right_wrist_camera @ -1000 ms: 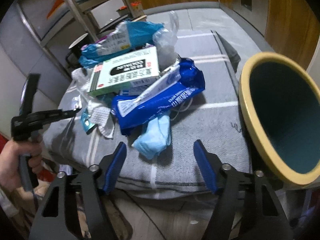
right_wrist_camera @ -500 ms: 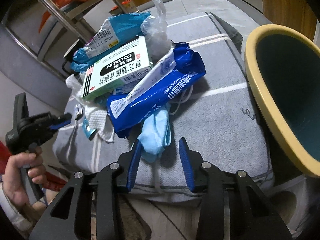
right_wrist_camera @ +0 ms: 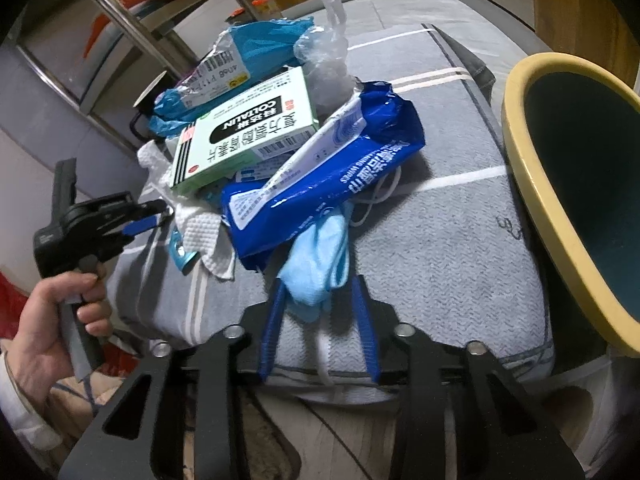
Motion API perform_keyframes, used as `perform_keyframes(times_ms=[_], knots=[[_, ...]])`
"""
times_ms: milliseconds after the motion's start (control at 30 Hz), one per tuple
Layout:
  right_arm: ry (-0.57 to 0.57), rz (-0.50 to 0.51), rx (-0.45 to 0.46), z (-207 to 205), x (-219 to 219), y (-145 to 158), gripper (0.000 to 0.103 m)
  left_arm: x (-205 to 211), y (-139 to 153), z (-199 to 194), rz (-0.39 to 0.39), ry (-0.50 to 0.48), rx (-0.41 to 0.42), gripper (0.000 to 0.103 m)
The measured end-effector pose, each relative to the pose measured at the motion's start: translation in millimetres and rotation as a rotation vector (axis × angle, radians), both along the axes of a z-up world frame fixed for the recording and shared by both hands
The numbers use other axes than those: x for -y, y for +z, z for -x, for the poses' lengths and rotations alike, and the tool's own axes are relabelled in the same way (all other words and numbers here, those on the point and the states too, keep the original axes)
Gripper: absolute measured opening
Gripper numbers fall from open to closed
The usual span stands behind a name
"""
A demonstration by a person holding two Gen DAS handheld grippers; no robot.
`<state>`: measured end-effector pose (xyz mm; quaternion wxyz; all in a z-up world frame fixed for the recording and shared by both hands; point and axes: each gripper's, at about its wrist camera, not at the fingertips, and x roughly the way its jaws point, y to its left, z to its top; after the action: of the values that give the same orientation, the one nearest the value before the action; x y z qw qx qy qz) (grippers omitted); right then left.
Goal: Collect trash
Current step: 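Close left gripper on the white sachet while right gripper closes on the face mask, then carry both items to the yellow-rimmed bin and open right gripper to drop the mask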
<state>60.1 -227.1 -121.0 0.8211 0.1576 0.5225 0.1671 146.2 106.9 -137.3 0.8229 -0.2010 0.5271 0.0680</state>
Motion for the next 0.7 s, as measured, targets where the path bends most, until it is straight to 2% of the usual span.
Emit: perform_keyframes(times_ms=[67,167,300,467,700], knots=[[0.007,-0.011,0.005,1.1,-1.0,1.6,0.02,2.4,-1.3,-0.2,-0.007,0.0,-0.002,0.019],[0.009,-0.03,0.003,1.1,-1.5,3.0,0.015,-2.6,-0.7,2.2,0.012,0.023,-0.01,0.018],[0.006,-0.069,0.0,4.6,2.6,10.1,0.013,-13.5,2.2,9.5,0.069,0.081,-0.012,0.013],[0.019,-0.123,0.015,10.0,2.7,27.7,0.011,-22.0,11.7,25.0,0.126,0.122,0.004,0.012],[0.043,-0.154,0.055,16.9,2.0,51.9,0.011,-10.7,42.6,37.9,0.146,0.077,0.077,0.012]])
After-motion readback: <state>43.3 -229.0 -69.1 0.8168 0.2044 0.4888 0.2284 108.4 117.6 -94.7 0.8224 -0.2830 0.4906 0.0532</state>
